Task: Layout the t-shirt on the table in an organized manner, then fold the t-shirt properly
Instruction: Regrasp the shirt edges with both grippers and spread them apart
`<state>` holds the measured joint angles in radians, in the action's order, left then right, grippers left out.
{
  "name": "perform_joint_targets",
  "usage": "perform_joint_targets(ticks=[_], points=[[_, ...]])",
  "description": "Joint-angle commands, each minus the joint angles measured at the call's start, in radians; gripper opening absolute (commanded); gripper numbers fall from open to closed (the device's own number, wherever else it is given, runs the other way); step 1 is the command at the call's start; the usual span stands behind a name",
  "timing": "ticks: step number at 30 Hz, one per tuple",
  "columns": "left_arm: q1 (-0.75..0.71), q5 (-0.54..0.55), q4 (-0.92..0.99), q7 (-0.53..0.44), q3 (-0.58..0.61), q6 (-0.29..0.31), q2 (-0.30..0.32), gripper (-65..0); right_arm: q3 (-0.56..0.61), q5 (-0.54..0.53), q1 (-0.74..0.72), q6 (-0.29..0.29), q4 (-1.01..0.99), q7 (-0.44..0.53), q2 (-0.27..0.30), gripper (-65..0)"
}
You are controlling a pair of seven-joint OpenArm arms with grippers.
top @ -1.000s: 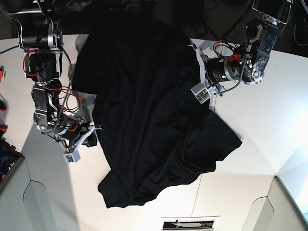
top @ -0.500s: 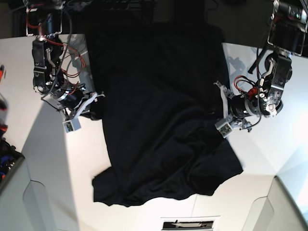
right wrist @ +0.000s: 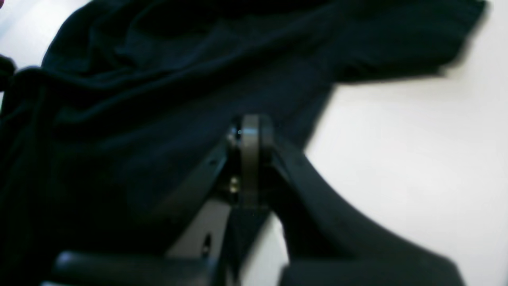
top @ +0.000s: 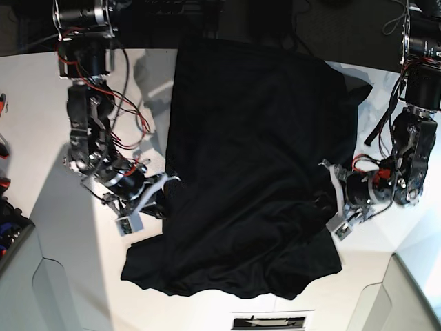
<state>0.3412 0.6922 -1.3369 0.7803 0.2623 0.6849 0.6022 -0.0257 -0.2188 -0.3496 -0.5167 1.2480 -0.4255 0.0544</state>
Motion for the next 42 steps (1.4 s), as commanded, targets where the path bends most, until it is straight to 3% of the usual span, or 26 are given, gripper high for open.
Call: perform_joint_targets(ticks=[1,6,9,15,22,31,38,42], points=[[0.018,0.034,-0.043,-0.004,-0.008,0.013,0.017,-47.8,-0.003,0.004,-0.055,-0.003,-0.023,0.043,-0.008,-65.0],[-0.024,0.064,-0.117,0.013,-0.008,0.013,0.044,-47.8,-0.003,0.079,-0.159,-0.003,-0.264,0.085,-0.076,-65.0],[-0.08,0.113,-0.127,0.031,-0.008,0.013,0.069,-47.8,-0.003,0.155,-0.192,-0.002,-0.365,0.133,-0.085,-65.0],[-0.261,0.075,-0.127,0.039,-0.008,0.013,0.122,-48.2,-0.003,0.188,-0.201,-0.004,-0.402,0.128,-0.042,-65.0],[-0.413,-0.092,-0.126,-0.036,-0.008,0.013,0.132,-48.5,0.044,0.066,-0.171,-0.038,-0.388,0.039,0.032,-65.0],[-0.374,-0.338,-0.103,-0.193,-0.008,0.013,0.132,-48.5,0.054,-0.052,0.093,-0.038,-0.134,-0.002,0.048,-65.0],[-0.257,-0.349,-0.082,-0.236,-0.008,0.013,0.131,-48.5,0.055,-0.104,0.304,-0.038,0.153,-0.01,0.012,-65.0],[-0.196,-0.353,-0.081,-0.262,-0.008,0.013,0.126,-48.5,0.054,-0.103,0.345,-0.033,0.272,-0.024,0.003,-65.0]])
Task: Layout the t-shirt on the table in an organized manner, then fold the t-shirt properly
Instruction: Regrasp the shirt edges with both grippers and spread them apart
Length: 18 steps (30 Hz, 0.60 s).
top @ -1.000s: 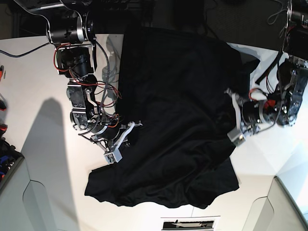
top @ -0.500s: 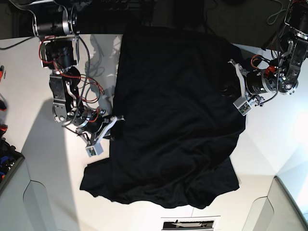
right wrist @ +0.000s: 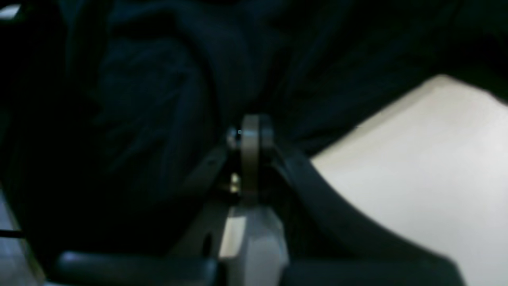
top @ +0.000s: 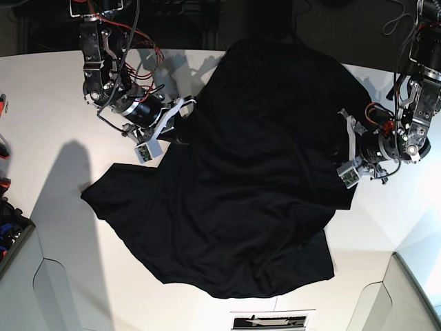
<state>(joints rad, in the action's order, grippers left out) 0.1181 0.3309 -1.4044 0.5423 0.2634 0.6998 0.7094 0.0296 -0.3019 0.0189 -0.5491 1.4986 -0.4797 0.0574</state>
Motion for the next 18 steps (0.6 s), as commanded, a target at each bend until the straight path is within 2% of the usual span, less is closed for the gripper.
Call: perform_joint_targets(ticks=[1,6,11,16,18], points=[[0.043,0.008,-0.013,-0.023,-0.009,-0.006,0.019,-48.5,-0.002,-0.02,-0.027,0.009,0.044,0.03,0.0,-65.0],[0.099,0.016,-0.016,0.032,-0.01,-0.087,0.036,-48.5,-0.053,0.016,-0.106,0.058,0.092,0.023,0.0,-65.0],[0.096,0.187,-0.056,0.105,-0.01,-0.086,0.099,-48.5,-0.159,0.122,-0.237,0.098,0.029,0.023,0.001,-65.0],[0.081,0.281,-0.059,0.174,-0.01,-0.077,0.135,-48.4,-0.217,0.13,-0.381,0.1,-0.166,0.04,0.024,-65.0],[0.058,0.31,-0.059,0.182,-0.01,-0.05,0.143,-48.4,-0.216,0.13,-0.432,0.095,-0.261,0.076,0.037,-65.0]])
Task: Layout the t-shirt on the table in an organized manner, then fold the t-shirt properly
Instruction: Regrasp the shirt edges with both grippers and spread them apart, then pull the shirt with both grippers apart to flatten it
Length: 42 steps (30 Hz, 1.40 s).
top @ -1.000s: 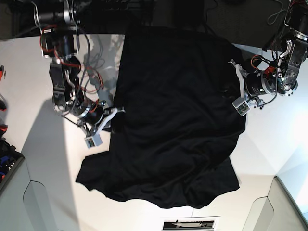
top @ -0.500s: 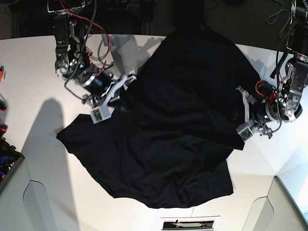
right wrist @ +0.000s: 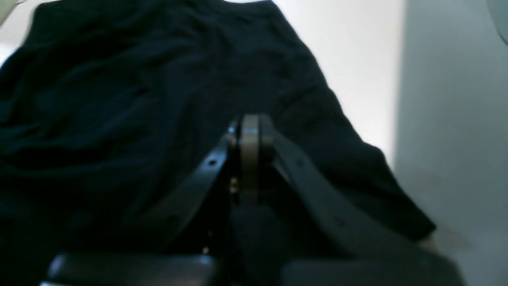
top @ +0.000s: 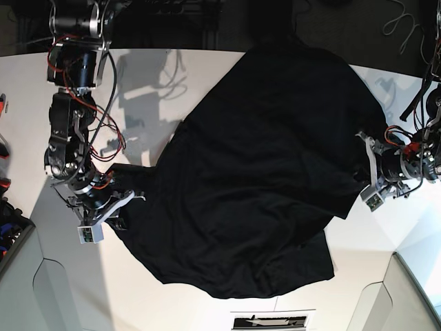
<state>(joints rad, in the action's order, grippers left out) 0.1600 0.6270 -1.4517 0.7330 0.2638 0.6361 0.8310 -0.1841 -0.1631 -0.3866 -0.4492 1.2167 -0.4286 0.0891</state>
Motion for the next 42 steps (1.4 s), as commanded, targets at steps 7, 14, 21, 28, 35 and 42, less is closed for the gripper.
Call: perform_joint_targets(ticks=[7,14,21,28,35,42], points=[[-0.125,-0.026,-0.01,-0.011,-0.01,0.026,0.022,-48.5,0.017,0.056,-0.144,-0.031,-0.256,0.081,0.033,-65.0],[-0.171,-0.201,0.119,-0.161,-0.01,-0.095,0.019,-48.6,0.047,0.02,-0.101,-0.064,-0.292,0.078,0.121,-65.0],[-0.033,-0.251,0.355,-0.2,-0.01,-0.043,-0.053,-48.7,0.047,-0.138,-0.001,-0.098,-0.248,0.018,0.208,-65.0],[0.139,-0.288,0.404,-0.206,-0.01,-0.041,-0.168,-48.7,0.047,-0.257,0.19,-0.098,-0.024,-0.056,0.212,-65.0],[0.229,-0.288,0.404,-0.206,-0.007,-0.04,-0.257,-48.7,0.047,-0.328,0.438,-0.098,0.298,-0.127,0.156,-65.0],[0.237,-0.288,0.403,-0.203,-0.007,-0.029,-0.283,-48.7,0.046,-0.306,0.602,-0.098,0.505,-0.109,0.056,-65.0]])
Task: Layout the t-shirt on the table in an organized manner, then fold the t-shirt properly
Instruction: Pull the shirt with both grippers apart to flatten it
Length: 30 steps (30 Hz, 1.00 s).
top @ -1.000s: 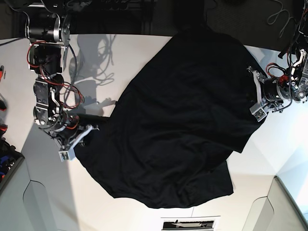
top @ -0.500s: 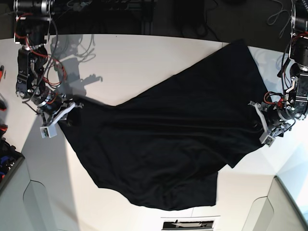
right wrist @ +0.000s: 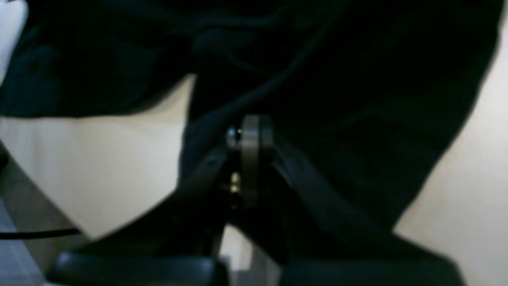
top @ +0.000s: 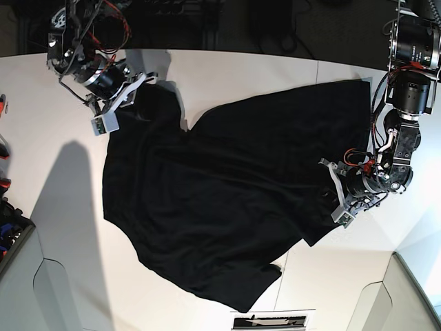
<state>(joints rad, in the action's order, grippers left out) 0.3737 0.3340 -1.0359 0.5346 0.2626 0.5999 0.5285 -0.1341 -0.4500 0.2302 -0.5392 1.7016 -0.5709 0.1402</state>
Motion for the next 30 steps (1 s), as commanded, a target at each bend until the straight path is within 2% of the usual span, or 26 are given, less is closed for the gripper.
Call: perform_joint_targets(ticks=[1,3,7,10,12,16,18,23,26,30], points=[[0.023,0.006,-0.018,0.002,-0.006,0.008,0.031,-48.7,-0.009,-0.008,-0.013,-0.007,0.044,0.045,-0.005,-65.0],[0.02,0.059,-0.046,0.034,-0.006,0.016,0.068,-48.7,-0.028,0.01,-0.024,-0.007,0.087,0.06,-0.025,-65.0],[0.0,0.227,-0.17,0.062,-0.009,0.026,0.188,-48.7,-0.083,0.028,-0.106,-0.004,0.109,0.059,-0.039,-65.0],[0.001,0.27,-0.278,0.066,-0.009,0.026,0.261,-48.6,-0.109,0.064,-0.214,0.003,0.076,0.064,-0.038,-65.0],[0.0,0.276,-0.335,0.073,-0.009,0.026,0.287,-48.6,-0.111,0.103,-0.29,0.005,0.028,0.082,-0.038,-65.0],[-0.006,0.275,-0.349,0.079,-0.009,0.021,0.285,-48.6,-0.11,0.149,-0.445,0.005,-0.153,0.118,-0.038,-65.0],[-0.011,0.246,-0.332,0.073,-0.008,0.0,0.277,-48.6,-0.109,0.187,-0.529,0.004,-0.283,0.136,-0.038,-65.0],[-0.011,0.168,-0.189,0.039,-0.008,-0.021,0.244,-48.6,-0.105,0.267,-0.702,0.003,-0.615,0.203,-0.038,-65.0],[-0.01,0.13,-0.066,-0.005,-0.008,-0.032,0.233,-48.6,-0.103,0.325,-0.744,0.003,-0.745,0.209,-0.035,-65.0],[-0.008,0.05,0.058,-0.098,-0.008,-0.035,0.216,-48.6,-0.1,0.337,-0.731,0.004,-0.783,0.217,-0.001,-65.0]])
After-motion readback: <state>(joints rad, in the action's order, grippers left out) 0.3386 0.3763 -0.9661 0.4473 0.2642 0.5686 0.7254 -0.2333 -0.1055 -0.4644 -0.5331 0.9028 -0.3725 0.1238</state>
